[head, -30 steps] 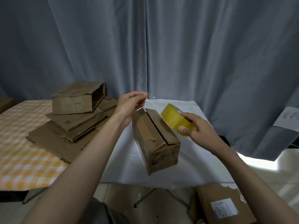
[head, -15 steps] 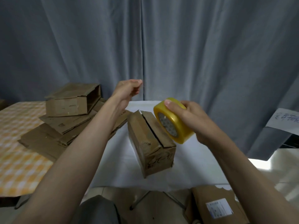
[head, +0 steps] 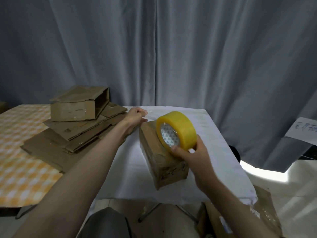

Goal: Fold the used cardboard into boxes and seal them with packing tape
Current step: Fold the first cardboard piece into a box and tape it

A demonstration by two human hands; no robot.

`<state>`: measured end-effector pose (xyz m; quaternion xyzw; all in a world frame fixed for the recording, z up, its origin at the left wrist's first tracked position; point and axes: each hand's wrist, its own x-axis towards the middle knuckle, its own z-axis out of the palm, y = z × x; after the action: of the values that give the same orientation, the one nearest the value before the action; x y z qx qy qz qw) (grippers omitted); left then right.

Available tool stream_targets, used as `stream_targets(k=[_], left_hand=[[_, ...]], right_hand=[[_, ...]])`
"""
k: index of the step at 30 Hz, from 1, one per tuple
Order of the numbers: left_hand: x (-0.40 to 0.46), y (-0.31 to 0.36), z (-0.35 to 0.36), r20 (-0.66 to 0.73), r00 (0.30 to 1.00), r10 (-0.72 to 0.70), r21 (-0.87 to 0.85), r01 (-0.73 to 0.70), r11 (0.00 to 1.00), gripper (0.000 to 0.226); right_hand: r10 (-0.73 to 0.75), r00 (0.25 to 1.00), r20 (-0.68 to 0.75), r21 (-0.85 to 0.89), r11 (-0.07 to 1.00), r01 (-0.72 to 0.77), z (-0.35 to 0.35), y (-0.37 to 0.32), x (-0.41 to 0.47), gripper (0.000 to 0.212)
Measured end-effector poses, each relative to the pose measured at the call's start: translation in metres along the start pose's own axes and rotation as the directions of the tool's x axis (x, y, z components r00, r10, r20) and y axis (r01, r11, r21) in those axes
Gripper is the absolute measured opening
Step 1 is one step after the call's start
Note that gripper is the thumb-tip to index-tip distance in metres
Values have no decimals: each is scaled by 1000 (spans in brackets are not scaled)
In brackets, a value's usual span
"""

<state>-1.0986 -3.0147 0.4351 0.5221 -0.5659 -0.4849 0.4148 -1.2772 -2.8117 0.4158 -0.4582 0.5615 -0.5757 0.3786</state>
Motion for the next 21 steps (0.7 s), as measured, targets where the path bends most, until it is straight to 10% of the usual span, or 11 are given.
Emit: stream_targets(k=[7,11,21], left_hand=[[-8,-13,-4,-62,997,-54,-168,43,985,15],[-29,-25,-2,-203,975,-95,-198,54,979,10],[-52,-34,-4,-61,959,-276,-376,234,897,19]], right_hand=[[-155,926,-343,-81,987,136,28,33,8,40],[-146,936,-319,48,984,169,-5,30,40,25],[-322,899,-296,-10,942,334,-25,37,51,28]])
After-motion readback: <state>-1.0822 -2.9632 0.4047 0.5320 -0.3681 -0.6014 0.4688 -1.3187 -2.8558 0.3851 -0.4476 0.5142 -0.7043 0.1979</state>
